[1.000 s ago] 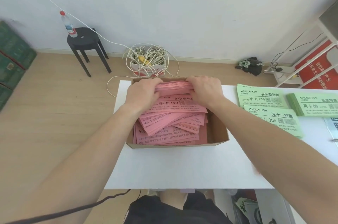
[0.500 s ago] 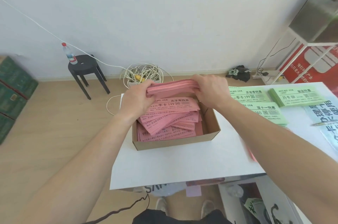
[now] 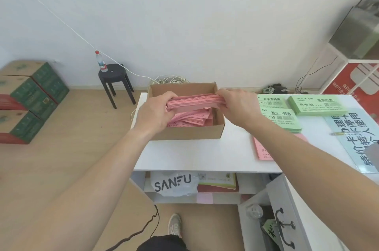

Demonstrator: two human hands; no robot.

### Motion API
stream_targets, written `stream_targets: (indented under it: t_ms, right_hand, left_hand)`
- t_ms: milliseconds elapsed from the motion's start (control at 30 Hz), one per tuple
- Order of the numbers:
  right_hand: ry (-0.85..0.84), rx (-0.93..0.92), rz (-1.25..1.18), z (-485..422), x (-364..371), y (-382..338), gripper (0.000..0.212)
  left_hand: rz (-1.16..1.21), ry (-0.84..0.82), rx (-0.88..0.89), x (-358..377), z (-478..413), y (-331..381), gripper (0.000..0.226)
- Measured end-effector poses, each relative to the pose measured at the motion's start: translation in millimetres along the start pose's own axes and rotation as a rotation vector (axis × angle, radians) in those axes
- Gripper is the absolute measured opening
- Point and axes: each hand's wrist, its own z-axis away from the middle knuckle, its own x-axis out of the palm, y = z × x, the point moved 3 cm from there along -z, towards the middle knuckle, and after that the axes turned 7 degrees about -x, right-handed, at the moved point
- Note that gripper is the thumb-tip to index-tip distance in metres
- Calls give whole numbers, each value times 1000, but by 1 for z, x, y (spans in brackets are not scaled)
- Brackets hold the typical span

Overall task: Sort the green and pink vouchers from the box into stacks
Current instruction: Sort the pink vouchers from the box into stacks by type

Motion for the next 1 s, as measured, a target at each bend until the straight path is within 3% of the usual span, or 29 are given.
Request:
stream_targets:
  t_ms: [267, 500, 767, 1000]
  right_hand:
    - [19, -96, -9, 69, 10, -20, 21]
    - [-35, -88, -24, 103, 63, -32, 11]
    - [44, -79, 45, 107, 135, -34, 33]
    - [83, -131, 74, 127, 172, -45, 32]
  left_hand:
    - [5, -17, -32, 23, 77, -4, 33]
    - [-63, -69, -31, 65, 98, -30, 15]
    - [-225, -117, 40, 111, 79, -66, 31]
    - [-222, -170, 38, 135, 85, -95, 47]
